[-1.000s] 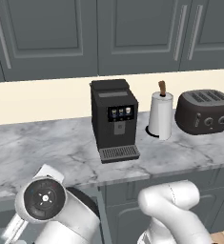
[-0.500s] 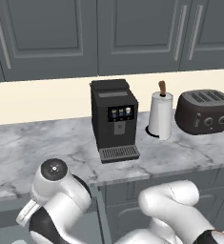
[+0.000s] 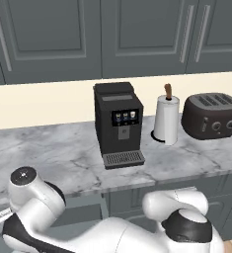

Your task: Take the pizza cutter from the drawer on the left and place it on the dining counter for cutting.

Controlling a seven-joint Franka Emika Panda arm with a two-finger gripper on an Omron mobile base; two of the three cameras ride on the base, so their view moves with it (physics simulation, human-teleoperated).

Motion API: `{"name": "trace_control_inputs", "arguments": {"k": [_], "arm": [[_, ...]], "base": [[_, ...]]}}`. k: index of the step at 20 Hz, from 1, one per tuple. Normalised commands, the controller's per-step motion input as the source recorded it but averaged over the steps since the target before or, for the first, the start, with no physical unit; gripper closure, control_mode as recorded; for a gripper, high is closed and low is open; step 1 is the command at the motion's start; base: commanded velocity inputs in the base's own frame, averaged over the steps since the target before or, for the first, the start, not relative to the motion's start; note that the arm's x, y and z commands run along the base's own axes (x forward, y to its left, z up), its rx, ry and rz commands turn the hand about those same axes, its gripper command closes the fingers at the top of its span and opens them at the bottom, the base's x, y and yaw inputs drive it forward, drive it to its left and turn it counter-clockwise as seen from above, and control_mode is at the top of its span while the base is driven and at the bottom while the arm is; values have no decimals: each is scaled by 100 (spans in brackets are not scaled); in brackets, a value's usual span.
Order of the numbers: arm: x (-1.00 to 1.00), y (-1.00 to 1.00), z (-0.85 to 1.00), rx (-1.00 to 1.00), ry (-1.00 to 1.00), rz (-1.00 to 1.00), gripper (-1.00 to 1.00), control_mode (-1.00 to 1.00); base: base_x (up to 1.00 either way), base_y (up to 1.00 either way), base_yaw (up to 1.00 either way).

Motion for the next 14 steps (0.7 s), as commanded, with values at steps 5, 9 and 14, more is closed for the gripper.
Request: {"name": "trace_control_inputs", "arguments": {"k": [5,9,14], "arm": [[-23,25,-18,0,16,-35,-100,-100],[-18,24,-42,0,23,-23,-100,-100],[-7,1,-50,0,20,-11,-100,-100]], "base": [[0,0,0],[0,0,0],[0,0,0]]}}
